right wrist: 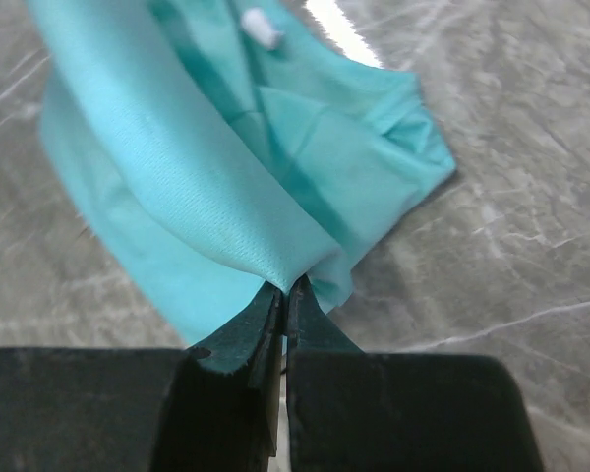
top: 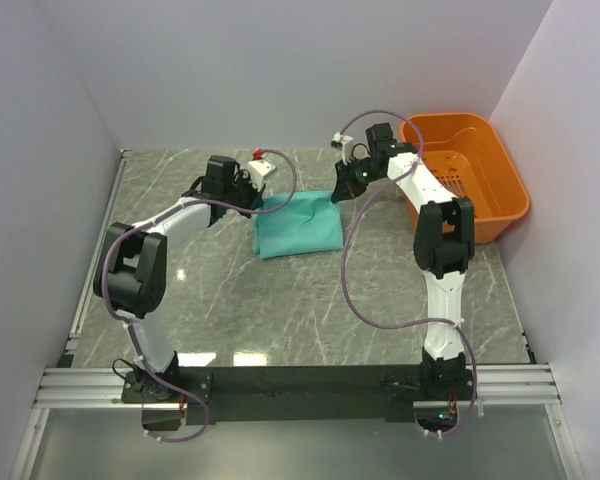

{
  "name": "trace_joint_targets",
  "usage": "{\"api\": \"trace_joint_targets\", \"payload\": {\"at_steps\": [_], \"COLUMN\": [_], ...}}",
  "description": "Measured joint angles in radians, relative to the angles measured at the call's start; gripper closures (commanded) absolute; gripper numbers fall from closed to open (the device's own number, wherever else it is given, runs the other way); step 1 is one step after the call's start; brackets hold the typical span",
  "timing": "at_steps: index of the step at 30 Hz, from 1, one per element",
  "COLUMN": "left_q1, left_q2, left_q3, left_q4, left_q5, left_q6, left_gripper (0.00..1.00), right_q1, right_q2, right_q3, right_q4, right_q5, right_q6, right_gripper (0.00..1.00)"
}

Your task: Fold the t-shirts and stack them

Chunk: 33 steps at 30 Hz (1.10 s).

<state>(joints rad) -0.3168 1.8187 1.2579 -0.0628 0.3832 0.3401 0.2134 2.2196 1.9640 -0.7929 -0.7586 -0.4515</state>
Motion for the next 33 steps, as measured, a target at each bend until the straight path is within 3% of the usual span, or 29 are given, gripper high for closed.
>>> {"api": "trace_joint_targets", "payload": {"at_steps": [6,17,19,21,22,23,24,25,28,33], "left_q1": [0.01,0.011,0.011,0.01,0.01,0.01,0.01,0.01,0.01,0.003], "left_q2": [0.067,0.156,0.161,0.166,0.169,0.175,0.179,0.182,0.182,0.14], "left_q3": [0.065,0.149,0.149,0.152,0.158,0.167,0.176,0.184,0.213,0.235], "left_q4": [0.024,0.04,0.04,0.04,0.04,0.041,0.042,0.044,0.045,0.048], "left_q5": [-0.018,-0.036,-0.049,-0.066,-0.076,-0.092,-0.111,-0.131,-0.189,-0.276], "left_q6": [-0.008,-0.01,-0.015,-0.024,-0.031,-0.04,-0.057,-0.071,-0.122,-0.176], "left_gripper": [0.99,0.99,0.99,0.85,0.75,0.64,0.38,0.29,0.27,0.27], "right_q1": [0.002,0.003,0.006,0.01,0.014,0.016,0.019,0.02,0.024,0.024], "right_q2": [0.057,0.063,0.064,0.066,0.066,0.066,0.066,0.066,0.066,0.027], "right_q3": [0.001,0.005,0.011,0.016,0.019,0.019,0.019,0.019,0.018,-0.034], "right_q4": [0.11,0.161,0.166,0.175,0.182,0.191,0.2,0.21,0.241,0.305], "right_q5": [0.081,0.142,0.151,0.175,0.195,0.215,0.24,0.262,0.319,0.385], "right_q6": [0.121,0.183,0.196,0.218,0.234,0.254,0.268,0.281,0.317,0.335], "right_gripper": [1.0,1.0,0.92,0.82,0.69,0.65,0.63,0.56,0.41,0.45]}}
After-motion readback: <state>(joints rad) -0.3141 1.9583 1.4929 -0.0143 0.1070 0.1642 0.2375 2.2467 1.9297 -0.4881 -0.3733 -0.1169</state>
